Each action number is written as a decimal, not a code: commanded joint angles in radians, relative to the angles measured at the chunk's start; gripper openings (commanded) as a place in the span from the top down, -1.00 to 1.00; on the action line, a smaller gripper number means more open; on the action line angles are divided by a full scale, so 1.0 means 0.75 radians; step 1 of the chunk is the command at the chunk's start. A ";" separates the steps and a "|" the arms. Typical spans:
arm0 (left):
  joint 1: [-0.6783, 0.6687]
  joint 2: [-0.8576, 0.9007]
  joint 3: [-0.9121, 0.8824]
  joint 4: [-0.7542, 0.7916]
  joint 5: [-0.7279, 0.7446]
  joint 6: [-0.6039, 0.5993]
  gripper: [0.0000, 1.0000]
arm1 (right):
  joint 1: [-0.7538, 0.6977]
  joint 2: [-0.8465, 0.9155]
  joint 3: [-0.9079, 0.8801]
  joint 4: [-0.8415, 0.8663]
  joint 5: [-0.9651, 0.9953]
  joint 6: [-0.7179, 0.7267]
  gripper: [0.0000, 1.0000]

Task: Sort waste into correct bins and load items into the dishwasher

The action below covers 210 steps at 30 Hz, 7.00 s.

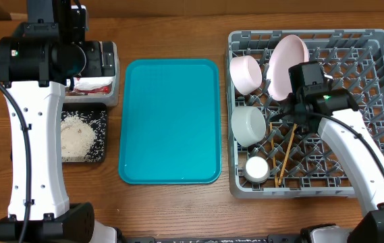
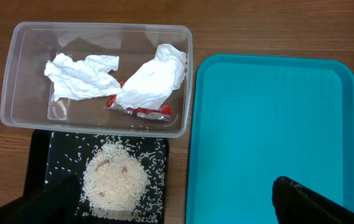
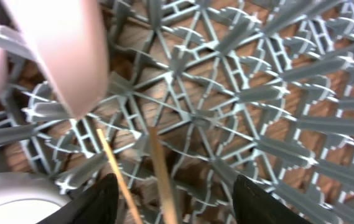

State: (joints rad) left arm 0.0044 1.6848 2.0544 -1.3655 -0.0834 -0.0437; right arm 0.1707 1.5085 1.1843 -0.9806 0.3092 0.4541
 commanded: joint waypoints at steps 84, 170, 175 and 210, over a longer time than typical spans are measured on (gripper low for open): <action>-0.006 -0.014 0.021 0.001 -0.003 0.029 -1.00 | -0.169 -2.008 -1.545 1.380 -0.515 -0.403 -1.00; 0.040 -1.889 -2.498 1.868 0.102 0.129 -0.99 | -0.169 -2.008 -1.569 1.209 -0.544 -0.397 -1.00; 0.041 -2.056 -2.634 1.866 0.113 0.216 -1.00 | -0.169 -2.008 -1.569 1.209 -0.544 -0.397 -1.00; 0.046 -2.241 -2.733 1.718 0.122 0.219 -1.00 | -0.169 -2.008 -1.569 1.209 -0.544 -0.397 -1.00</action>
State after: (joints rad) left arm 0.0288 0.0158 0.0097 -0.0788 -0.0067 0.1268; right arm 0.0463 0.0113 0.0181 -0.0788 -0.0978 0.1570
